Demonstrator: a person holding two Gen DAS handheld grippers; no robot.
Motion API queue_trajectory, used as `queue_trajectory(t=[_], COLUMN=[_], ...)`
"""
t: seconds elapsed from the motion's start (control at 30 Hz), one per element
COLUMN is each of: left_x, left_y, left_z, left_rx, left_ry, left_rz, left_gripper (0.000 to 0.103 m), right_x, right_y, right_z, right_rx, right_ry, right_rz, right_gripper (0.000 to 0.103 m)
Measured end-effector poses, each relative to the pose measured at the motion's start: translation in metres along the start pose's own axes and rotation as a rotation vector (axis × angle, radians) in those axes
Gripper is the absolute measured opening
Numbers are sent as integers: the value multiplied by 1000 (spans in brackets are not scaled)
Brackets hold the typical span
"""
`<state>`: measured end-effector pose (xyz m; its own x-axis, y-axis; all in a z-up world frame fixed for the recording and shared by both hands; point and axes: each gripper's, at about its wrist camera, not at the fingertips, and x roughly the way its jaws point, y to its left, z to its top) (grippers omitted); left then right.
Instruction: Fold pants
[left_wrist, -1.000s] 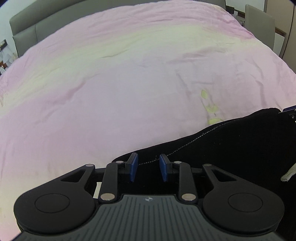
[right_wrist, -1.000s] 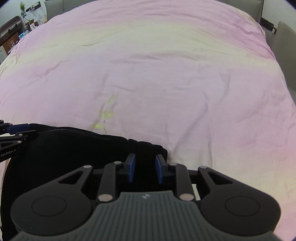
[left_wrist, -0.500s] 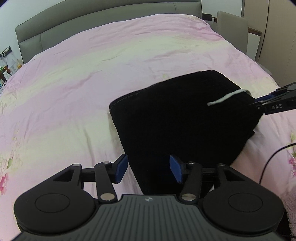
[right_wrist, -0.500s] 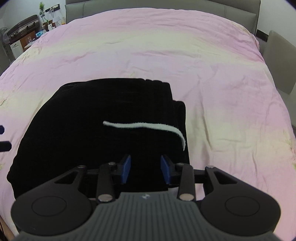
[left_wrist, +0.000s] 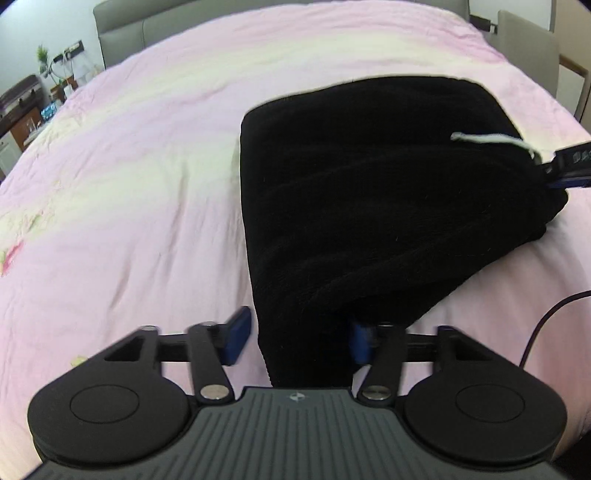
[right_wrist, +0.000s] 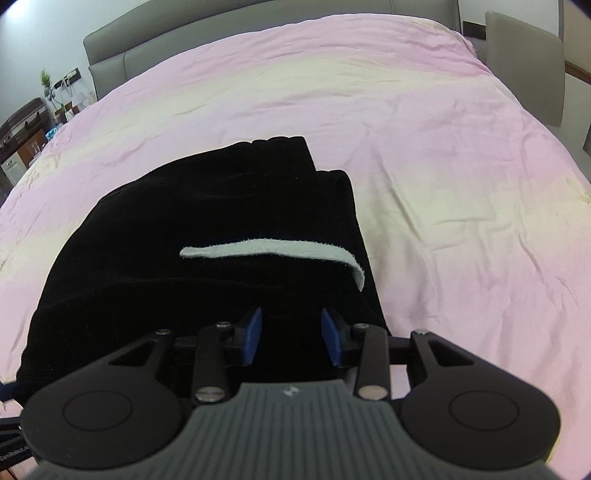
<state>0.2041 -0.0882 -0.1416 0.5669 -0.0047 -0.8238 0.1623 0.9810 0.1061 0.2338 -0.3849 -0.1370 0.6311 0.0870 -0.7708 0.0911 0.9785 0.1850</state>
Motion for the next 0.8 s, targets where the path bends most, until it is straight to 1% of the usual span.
queue_trajectory(t=[0.03,0.07,0.1,0.17,0.3,0.37,0.53,0.67,0.8], left_x=[1,-1,-3,-7,-7,-3,8,11,-1], left_y=[3,6,10,17,19,22,26,30,40], left_z=[1,1,2,3,1,-2,-16,-17,-8], left_rx=[-9,-12,-13,-22,45,62,57,57,55], left_ry=[8,6,11,23,31,36,40,53,76], left_rz=[-9,-16,-24,-43,-49,-57,-68,-88,-122], left_gripper=[43,37,35,32,30,30,30,31,41], right_x=[0,0,1,1,1,1,4,7,3], right_y=[-2,-2,-1,0,-4,-5,-5,-5,-4], right_z=[0,0,-1,0,-1,-2,0,2,10], right_rx=[8,5,-1,-9,-5,-8,-16,-31,-49], right_ry=[-2,-5,-7,-9,-6,-5,6,19,42], right_rz=[5,6,5,2,19,30,28,29,34], right_gripper=[34,34,34,34,34,34,34,35,36])
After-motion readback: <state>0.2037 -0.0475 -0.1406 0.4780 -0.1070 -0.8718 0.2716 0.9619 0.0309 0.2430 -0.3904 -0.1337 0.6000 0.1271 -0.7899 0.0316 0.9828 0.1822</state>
